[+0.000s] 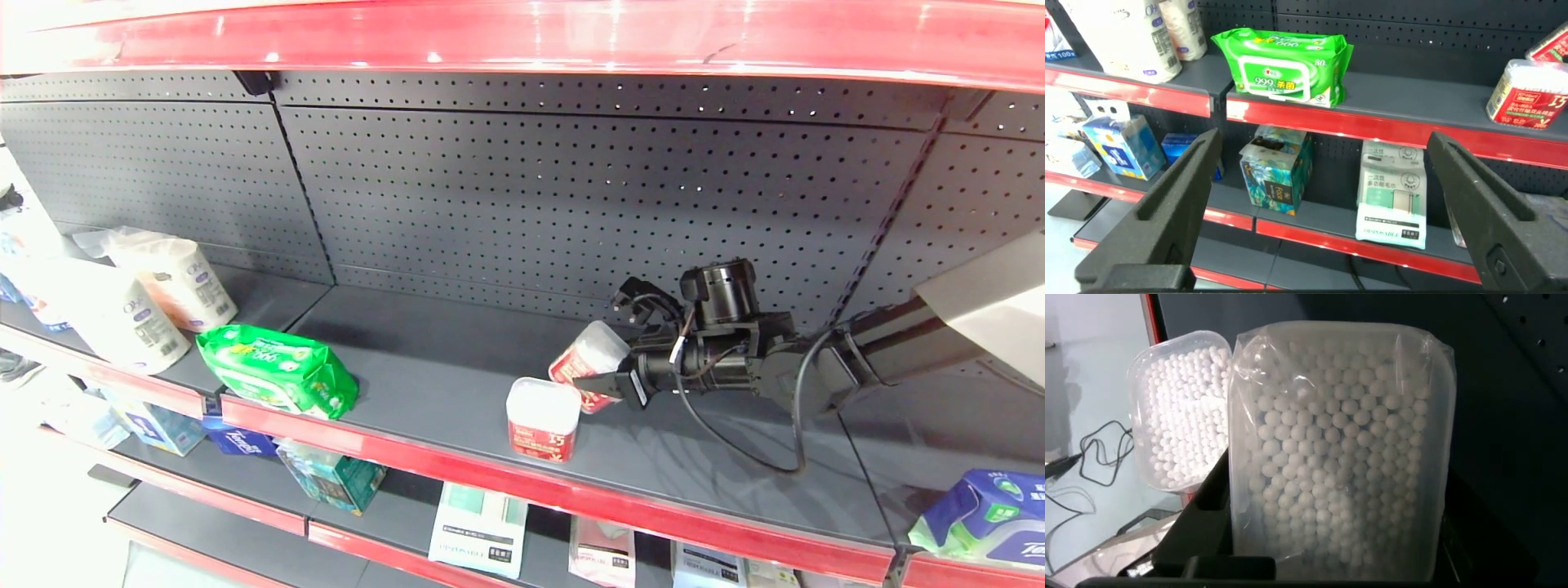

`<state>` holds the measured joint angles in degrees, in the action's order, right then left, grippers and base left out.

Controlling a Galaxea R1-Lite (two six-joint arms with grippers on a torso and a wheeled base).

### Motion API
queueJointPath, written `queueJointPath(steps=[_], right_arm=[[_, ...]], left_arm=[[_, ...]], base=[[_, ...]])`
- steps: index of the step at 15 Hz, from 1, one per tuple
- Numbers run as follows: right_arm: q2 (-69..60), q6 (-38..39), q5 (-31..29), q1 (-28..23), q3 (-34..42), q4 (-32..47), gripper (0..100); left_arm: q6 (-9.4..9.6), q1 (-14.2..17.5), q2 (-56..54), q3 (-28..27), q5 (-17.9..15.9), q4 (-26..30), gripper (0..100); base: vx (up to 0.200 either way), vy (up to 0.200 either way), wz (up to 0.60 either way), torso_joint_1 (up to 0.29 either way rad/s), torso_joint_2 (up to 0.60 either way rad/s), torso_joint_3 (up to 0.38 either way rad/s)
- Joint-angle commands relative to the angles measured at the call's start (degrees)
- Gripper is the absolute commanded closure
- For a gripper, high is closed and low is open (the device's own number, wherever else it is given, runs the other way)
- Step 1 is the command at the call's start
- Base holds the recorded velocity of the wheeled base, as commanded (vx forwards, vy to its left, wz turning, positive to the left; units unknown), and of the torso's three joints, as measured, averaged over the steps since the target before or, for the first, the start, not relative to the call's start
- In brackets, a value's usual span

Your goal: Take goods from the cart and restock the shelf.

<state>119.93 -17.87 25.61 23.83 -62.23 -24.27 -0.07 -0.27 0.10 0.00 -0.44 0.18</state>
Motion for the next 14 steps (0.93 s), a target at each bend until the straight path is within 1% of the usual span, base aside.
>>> queueJointPath(steps=[1,2,3,4,5,7,10,14], right_arm=[[0.92,-0.59,0.23,-0.45,-1.05,-0.07,100],[0.92,-0.59,0.23,-0.45,-1.05,-0.07,100],[3.03,-6.83,0.40,-2.39,-2.89,0.01,100],[3.56,-9.99,0.40,-2.83,-3.68,0.19,100],[3.73,-12.98,0.32,-3.27,-4.65,1.42,100],[3.82,-15.88,-0.74,-3.71,-6.76,5.11,100],[3.99,-15.79,-3.38,-3.53,-7.38,5.29,100],[3.99,-15.44,-3.46,-3.27,-7.38,5.29,100]], left_arm=[[-0.01,0.00,0.08,0.00,0.00,-0.01,0],[-0.01,0.00,0.08,0.00,0.00,-0.01,0],[-0.01,0.00,0.08,0.00,0.00,-0.01,0],[-0.01,0.00,0.08,0.00,0.00,-0.01,0],[0.07,0.00,0.08,0.00,-0.09,-0.01,0],[-0.01,0.00,0.08,0.00,0.00,-0.01,0],[-0.01,0.00,0.08,0.00,0.00,-0.01,0],[-0.01,0.00,0.08,0.00,0.00,-0.01,0]], base=[[0.000,0.000,0.00,0.000,0.00,0.000],[0.000,0.000,0.00,0.000,0.00,0.000],[0.000,0.000,0.00,0.000,0.00,0.000],[0.000,0.000,0.00,0.000,0.00,0.000],[0.000,0.000,0.00,0.000,0.00,0.000],[0.000,0.000,0.00,0.000,0.00,0.000],[0.000,0.000,0.00,0.000,0.00,0.000],[0.000,0.000,0.00,0.000,0.00,0.000]])
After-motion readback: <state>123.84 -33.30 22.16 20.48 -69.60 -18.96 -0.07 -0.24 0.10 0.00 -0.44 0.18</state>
